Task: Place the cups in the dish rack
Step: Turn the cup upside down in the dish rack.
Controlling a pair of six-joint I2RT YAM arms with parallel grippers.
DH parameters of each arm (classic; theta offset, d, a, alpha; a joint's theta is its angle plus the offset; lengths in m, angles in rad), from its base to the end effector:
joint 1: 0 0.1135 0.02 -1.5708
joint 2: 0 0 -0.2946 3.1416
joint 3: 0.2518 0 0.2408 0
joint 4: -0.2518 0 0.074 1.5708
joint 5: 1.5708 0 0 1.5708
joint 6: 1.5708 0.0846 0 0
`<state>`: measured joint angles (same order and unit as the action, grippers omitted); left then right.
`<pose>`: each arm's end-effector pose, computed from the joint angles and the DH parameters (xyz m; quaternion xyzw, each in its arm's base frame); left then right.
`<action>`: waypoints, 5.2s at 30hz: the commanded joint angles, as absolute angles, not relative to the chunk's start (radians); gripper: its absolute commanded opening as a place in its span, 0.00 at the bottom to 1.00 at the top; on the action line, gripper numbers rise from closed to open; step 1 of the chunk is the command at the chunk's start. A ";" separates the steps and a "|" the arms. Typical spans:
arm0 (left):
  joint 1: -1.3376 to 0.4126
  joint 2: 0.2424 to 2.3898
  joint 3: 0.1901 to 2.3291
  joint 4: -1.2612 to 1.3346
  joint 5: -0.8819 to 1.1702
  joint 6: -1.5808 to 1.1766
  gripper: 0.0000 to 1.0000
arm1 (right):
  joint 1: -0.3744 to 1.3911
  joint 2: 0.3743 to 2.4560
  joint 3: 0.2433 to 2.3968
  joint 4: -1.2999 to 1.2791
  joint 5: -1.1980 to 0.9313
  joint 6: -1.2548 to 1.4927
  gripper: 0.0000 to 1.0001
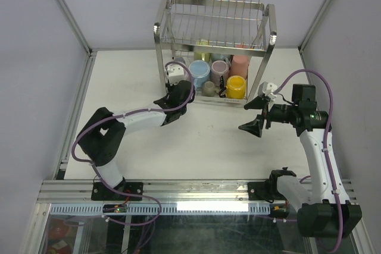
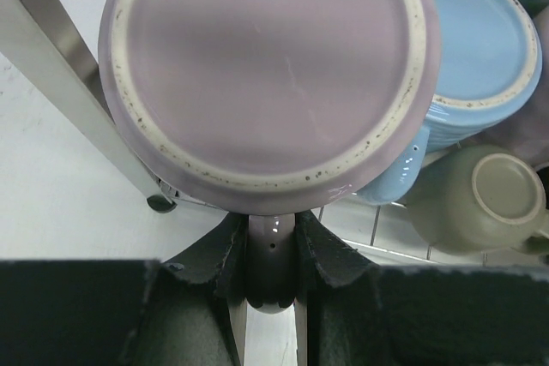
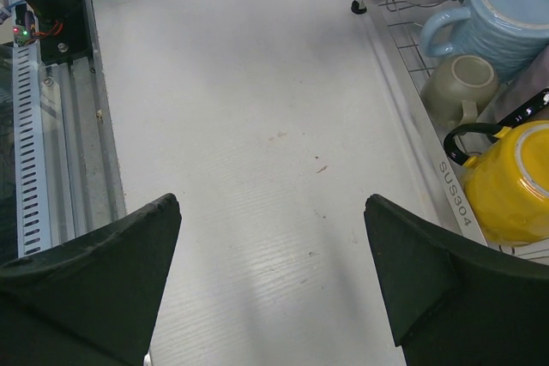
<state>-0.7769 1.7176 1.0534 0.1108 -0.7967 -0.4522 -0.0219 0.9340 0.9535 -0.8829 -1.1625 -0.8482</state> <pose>0.3255 -0.2352 0.2384 -0.0563 0.8249 0.0180 0.5621 0.1484 0.0744 0.3331 -0.4890 0.6417 0.3451 0.4796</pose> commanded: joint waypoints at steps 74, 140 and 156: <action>-0.700 1.811 1.218 0.131 -0.578 -0.424 0.23 | -0.023 0.918 0.965 -0.880 -1.184 -0.871 0.91; -0.090 0.962 1.184 -0.088 0.483 -0.407 0.99 | -0.181 1.090 1.574 -0.600 -0.475 -0.201 1.00; -0.090 0.949 1.435 -0.122 0.408 -0.413 0.99 | -0.188 1.192 1.886 -0.624 -0.552 0.098 1.00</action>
